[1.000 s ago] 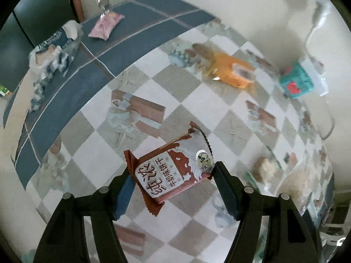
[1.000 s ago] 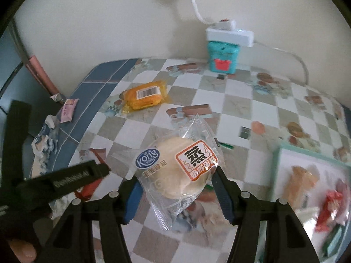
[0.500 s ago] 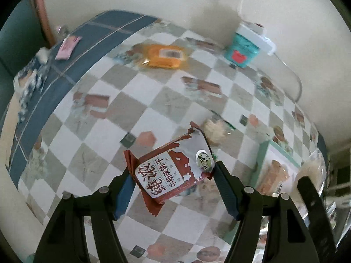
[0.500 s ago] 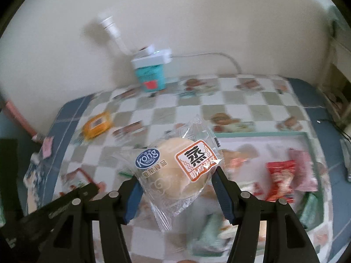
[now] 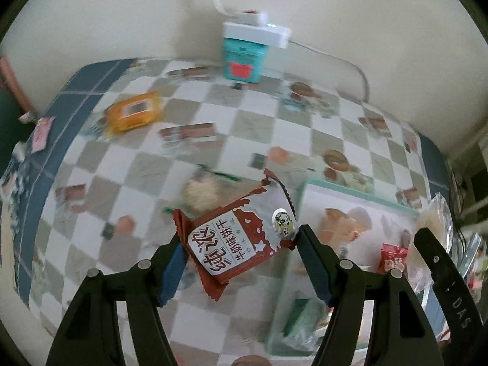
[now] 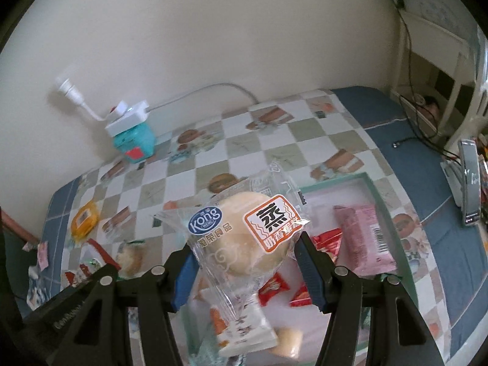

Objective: Organize snacks
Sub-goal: 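Carry the red biscuit bag and round bun over the white tray and release both, then withdraw both tools from the tray toward the remaining snacks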

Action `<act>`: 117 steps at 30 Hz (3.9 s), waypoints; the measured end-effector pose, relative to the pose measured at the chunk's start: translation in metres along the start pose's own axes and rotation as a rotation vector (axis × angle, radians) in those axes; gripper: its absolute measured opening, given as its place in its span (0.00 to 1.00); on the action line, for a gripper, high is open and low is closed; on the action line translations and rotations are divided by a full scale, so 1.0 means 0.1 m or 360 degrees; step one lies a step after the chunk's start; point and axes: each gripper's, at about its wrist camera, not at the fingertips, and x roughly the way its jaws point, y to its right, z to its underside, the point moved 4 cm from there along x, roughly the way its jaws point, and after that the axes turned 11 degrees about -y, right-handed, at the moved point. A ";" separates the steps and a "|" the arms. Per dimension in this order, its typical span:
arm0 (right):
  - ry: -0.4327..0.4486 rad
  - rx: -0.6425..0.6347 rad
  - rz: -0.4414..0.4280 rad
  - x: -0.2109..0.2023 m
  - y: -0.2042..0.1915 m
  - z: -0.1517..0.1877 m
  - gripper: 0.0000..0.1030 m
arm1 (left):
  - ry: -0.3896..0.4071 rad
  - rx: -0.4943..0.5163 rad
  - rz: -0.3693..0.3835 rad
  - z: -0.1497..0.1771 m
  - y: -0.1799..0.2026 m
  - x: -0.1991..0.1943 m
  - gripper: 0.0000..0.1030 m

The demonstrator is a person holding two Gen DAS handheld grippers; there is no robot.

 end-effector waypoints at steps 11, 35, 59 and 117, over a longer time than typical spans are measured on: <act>-0.0113 0.0126 0.0035 0.39 0.33 -0.14 0.62 | -0.0096 0.0089 0.0090 -0.14 0.46 0.49 0.69; -0.0209 0.0282 0.0098 0.62 0.65 -0.13 0.63 | -0.0281 0.0200 0.0330 0.03 0.93 0.83 0.69; -0.0188 0.0346 0.0170 0.50 0.75 -0.16 0.99 | -0.0186 0.0161 0.0161 -0.07 0.77 0.64 0.92; -0.0299 -0.0439 0.0120 0.64 -1.86 0.45 1.00 | 0.0094 -0.0664 -0.0458 -0.15 -2.73 -0.30 0.97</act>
